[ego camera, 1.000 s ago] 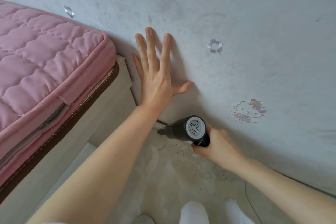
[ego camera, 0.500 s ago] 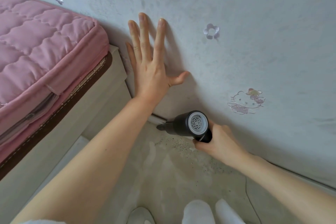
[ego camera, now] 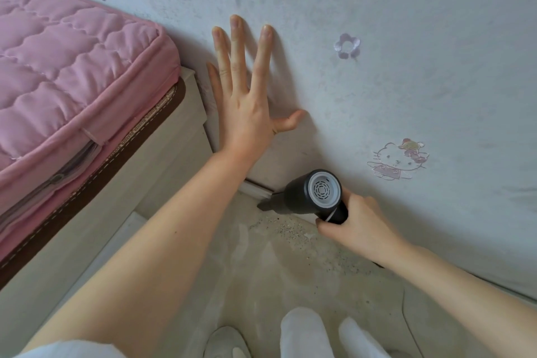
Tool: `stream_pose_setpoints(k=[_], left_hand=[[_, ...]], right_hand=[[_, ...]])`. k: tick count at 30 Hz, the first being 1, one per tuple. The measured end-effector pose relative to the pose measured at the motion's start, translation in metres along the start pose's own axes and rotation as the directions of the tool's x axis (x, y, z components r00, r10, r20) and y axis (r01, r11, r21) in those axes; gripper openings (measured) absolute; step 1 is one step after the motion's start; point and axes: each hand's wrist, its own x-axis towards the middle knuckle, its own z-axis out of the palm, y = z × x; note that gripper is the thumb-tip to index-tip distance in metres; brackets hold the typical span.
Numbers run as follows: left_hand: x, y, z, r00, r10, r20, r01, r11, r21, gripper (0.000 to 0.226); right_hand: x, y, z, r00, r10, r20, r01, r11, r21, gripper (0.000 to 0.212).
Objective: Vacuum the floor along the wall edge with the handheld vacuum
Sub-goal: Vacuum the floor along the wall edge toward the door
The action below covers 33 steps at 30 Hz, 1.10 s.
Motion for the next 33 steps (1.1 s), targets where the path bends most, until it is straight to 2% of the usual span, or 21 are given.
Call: stream_pose_setpoints(k=[6,12,18,33], left_hand=[[0.0,-0.003,0.002,1.0,0.01,-0.025,-0.009,1.0,0.022,0.114],[-0.001,-0.003,0.002,1.0,0.011,-0.012,-0.011,1.0,0.021,0.112],[0.002,0.002,0.0,1.0,0.017,-0.02,-0.017,1.0,0.013,0.108],[0.001,0.003,0.001,1.0,-0.014,-0.018,0.014,0.999,0.034,0.113]], right_hand=[[-0.001,-0.004,-0.007,1.0,-0.021,0.015,0.021,0.999,-0.047,0.021],[-0.005,-0.004,-0.009,0.997,-0.047,0.054,0.051,0.997,-0.065,0.019],[-0.007,-0.007,-0.009,0.994,-0.073,0.083,0.08,0.994,-0.078,0.019],[-0.001,-0.009,0.003,0.998,-0.043,0.04,0.044,0.998,-0.038,0.023]])
